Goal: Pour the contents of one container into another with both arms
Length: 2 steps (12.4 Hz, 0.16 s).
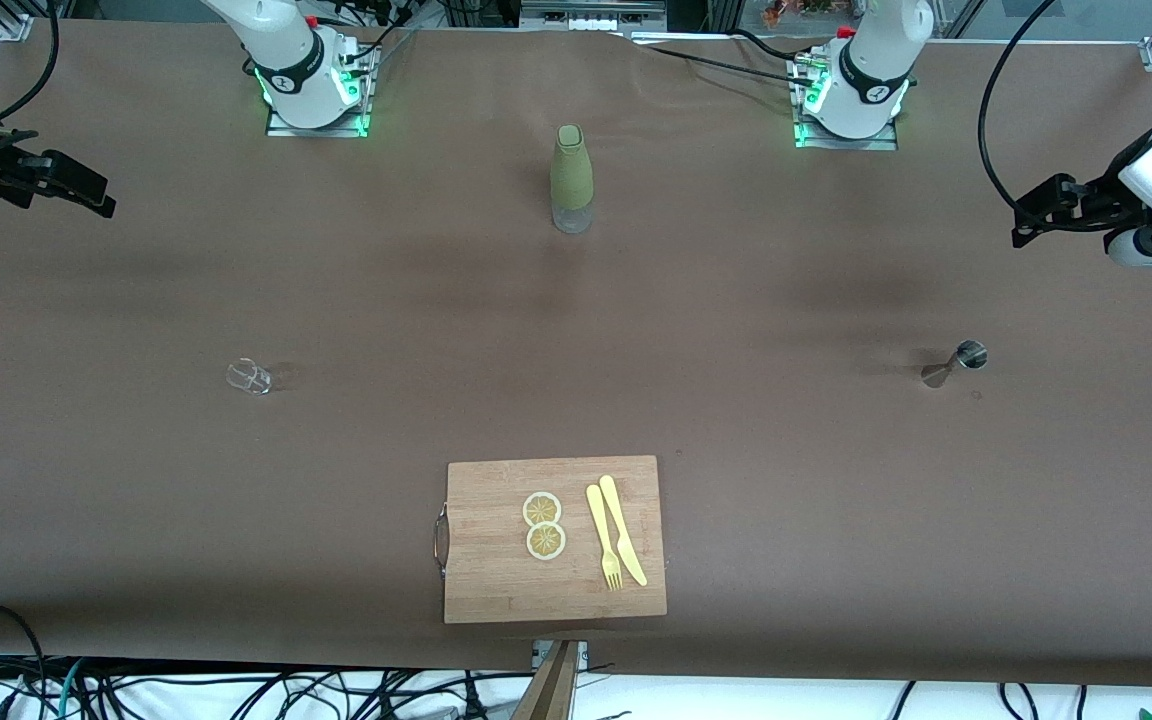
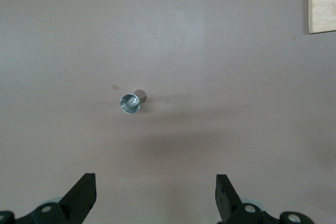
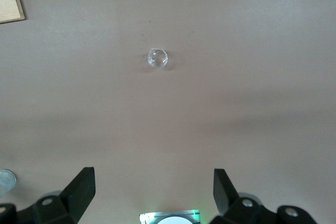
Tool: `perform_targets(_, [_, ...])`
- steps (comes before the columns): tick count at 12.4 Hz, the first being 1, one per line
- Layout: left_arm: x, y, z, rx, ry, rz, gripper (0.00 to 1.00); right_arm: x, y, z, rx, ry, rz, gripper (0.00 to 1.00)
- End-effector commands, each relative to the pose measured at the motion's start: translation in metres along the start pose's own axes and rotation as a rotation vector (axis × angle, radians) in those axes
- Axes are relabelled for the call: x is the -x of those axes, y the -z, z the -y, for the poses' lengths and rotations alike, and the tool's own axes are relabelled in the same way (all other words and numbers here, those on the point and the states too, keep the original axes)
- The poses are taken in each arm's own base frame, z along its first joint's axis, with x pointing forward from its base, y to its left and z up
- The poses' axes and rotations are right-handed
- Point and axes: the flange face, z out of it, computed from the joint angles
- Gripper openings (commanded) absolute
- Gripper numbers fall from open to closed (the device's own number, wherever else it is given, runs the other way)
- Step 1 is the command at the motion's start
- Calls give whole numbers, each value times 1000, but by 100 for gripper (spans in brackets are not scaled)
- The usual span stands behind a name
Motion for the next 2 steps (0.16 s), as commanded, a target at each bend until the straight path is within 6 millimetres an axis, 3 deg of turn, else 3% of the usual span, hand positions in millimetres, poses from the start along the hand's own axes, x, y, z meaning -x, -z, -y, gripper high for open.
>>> perform_targets(1, [-5, 1, 3, -7, 1, 4, 100, -2, 6, -4, 8, 3, -10, 100])
perform_targets(2, [-5, -1, 3, -7, 2, 10, 100, -2, 6, -4, 8, 3, -10, 100])
